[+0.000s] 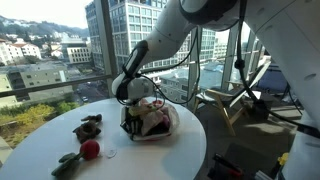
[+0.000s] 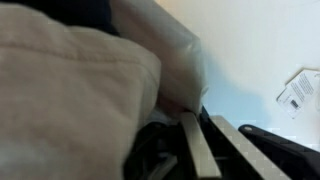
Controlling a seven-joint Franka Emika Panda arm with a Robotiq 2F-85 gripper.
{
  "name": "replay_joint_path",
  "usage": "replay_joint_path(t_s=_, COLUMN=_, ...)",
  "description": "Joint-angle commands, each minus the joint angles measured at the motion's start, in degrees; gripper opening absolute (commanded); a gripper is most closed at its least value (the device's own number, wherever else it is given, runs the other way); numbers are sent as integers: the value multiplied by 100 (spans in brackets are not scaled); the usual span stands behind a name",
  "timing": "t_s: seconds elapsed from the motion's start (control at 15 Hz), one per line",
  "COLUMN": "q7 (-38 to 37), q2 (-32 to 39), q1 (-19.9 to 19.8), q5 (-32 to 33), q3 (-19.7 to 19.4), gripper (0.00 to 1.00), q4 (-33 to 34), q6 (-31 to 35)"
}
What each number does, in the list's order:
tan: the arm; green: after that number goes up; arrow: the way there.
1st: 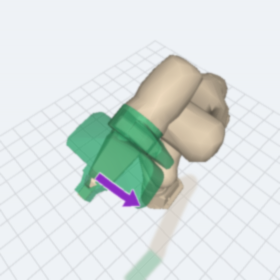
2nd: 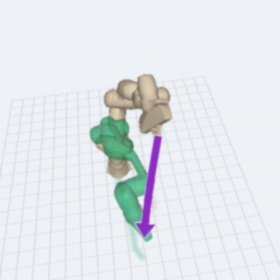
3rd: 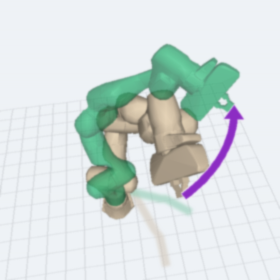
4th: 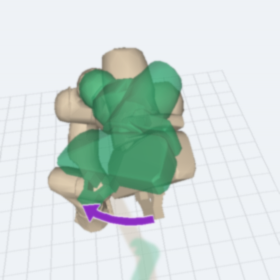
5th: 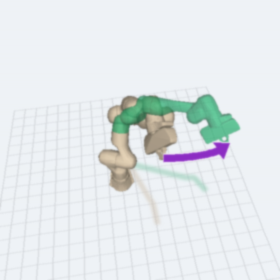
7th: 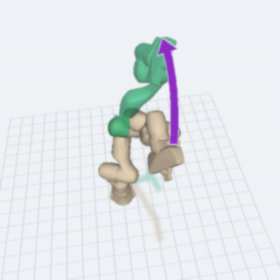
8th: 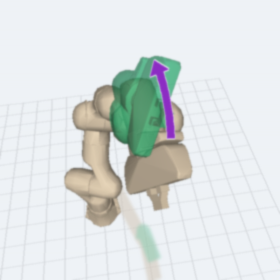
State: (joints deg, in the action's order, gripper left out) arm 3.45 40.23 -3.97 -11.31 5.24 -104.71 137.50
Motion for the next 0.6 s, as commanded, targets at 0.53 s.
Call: replay_joint_path(t_s=0.53, q7=2170, q2=49, q1=-1434, q5=-2962, q3=1402, gripper=0, q4=334, q6=-392)
